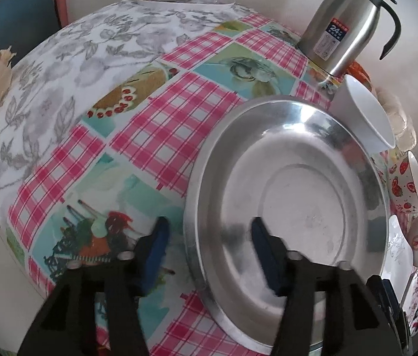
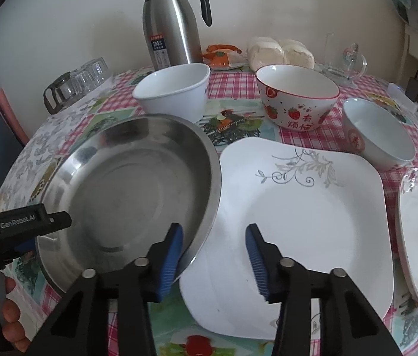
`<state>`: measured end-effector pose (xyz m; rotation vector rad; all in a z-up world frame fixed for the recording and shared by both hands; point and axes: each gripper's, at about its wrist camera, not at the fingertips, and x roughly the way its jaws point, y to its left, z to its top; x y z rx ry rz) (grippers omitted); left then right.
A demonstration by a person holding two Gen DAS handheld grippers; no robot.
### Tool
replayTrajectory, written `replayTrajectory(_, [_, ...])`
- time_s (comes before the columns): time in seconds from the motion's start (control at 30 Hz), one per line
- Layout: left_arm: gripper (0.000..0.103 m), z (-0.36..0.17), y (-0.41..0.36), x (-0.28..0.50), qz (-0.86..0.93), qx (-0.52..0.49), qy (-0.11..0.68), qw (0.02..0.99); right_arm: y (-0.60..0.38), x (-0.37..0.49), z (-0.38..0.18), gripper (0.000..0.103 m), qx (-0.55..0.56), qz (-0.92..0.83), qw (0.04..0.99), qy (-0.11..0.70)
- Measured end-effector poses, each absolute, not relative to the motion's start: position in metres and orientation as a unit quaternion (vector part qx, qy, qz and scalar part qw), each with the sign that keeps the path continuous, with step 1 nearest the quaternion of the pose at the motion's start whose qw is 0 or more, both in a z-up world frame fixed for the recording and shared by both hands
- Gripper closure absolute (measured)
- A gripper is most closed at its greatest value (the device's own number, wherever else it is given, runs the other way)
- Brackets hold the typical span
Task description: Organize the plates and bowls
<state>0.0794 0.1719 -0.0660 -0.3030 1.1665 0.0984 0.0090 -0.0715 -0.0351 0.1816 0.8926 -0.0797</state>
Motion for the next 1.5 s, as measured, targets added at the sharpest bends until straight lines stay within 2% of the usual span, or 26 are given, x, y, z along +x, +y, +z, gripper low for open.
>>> replayTrajectory(0.03, [0.056, -0.066, 0.171, 0.080, 0.047, -0.137, 0.548, 0.824, -0.071, 0.009, -0.035, 0.061, 0.087, -0.036, 0.898, 0.430])
replayTrajectory(0.1, [0.074, -0.066, 0.169, 0.081, 0.045, -0.129, 0.547, 0.826, -0.069, 0.010, -0.035, 0.062, 0.085, -0.033, 0.898, 0.430])
replayTrajectory(0.17, [0.082, -0.067, 0.169, 0.084, 0.058, -0.117, 0.548, 0.826, -0.068, 0.010, -0.035, 0.062, 0.084, -0.031, 0.898, 0.431])
replayTrajectory(0.2, [0.083, -0.067, 0.173, 0.084, 0.057, -0.129, 0.547, 0.825, -0.068, 0.010, -0.035, 0.062, 0.083, -0.030, 0.898, 0.432])
replayTrajectory(0.57, [0.084, -0.067, 0.205, 0.064, 0.088, -0.169, 0.552, 0.812, -0.052, 0.009, -0.026, 0.062, 0.065, 0.000, 0.906, 0.417])
replayTrajectory(0.93, [0.084, -0.067, 0.221, 0.056, 0.101, -0.194, 0.544, 0.810, -0.032, 0.015, -0.039, 0.064, 0.041, 0.034, 0.895, 0.442])
replayTrajectory(1.27, [0.080, -0.065, 0.209, 0.062, 0.106, -0.144, 0.542, 0.821, -0.015, 0.023, -0.050, 0.063, 0.002, 0.041, 0.891, 0.453])
replayTrajectory(1.5, [0.081, -0.056, 0.203, 0.061, 0.097, -0.122, 0.528, 0.835, -0.014, 0.017, -0.037, 0.065, -0.005, 0.045, 0.902, 0.429])
